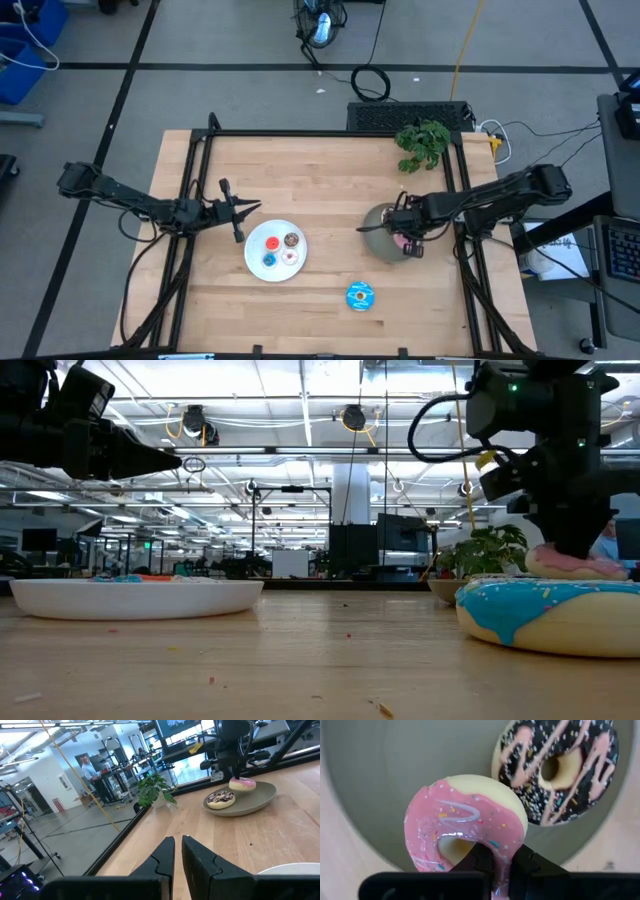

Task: Pick & Place donuts
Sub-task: Put the big pink donut on the gray plate

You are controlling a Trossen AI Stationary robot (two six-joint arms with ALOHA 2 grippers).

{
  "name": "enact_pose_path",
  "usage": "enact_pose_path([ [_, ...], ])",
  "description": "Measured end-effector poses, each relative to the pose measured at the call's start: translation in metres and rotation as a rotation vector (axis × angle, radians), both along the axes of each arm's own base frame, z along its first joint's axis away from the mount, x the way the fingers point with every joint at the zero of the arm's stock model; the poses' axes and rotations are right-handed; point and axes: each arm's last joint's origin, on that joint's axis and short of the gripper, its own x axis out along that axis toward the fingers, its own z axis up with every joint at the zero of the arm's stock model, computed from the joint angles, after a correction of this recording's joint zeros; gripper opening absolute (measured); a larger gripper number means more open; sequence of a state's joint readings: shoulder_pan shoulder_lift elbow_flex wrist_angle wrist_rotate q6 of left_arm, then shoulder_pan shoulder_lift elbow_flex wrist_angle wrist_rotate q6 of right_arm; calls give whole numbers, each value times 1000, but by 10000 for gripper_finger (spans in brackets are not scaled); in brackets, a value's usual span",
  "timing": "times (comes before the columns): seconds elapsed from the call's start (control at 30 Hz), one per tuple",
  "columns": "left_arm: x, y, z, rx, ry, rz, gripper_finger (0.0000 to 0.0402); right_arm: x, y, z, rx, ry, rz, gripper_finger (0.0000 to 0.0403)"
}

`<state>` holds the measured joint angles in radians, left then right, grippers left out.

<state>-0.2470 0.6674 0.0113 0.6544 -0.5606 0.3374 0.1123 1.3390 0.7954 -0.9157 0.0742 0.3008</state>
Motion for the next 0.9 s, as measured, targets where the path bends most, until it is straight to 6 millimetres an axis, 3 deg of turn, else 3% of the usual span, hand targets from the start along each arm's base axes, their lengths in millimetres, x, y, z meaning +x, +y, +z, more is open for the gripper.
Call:
enact_pose_path([
  [0.5, 0, 0, 0, 9, 3, 0, 42, 8, 2, -17, 44, 71, 31, 25],
  [0.9, 0, 0, 0, 21, 7, 0, 42, 2, 2, -11, 42, 87, -1, 173],
])
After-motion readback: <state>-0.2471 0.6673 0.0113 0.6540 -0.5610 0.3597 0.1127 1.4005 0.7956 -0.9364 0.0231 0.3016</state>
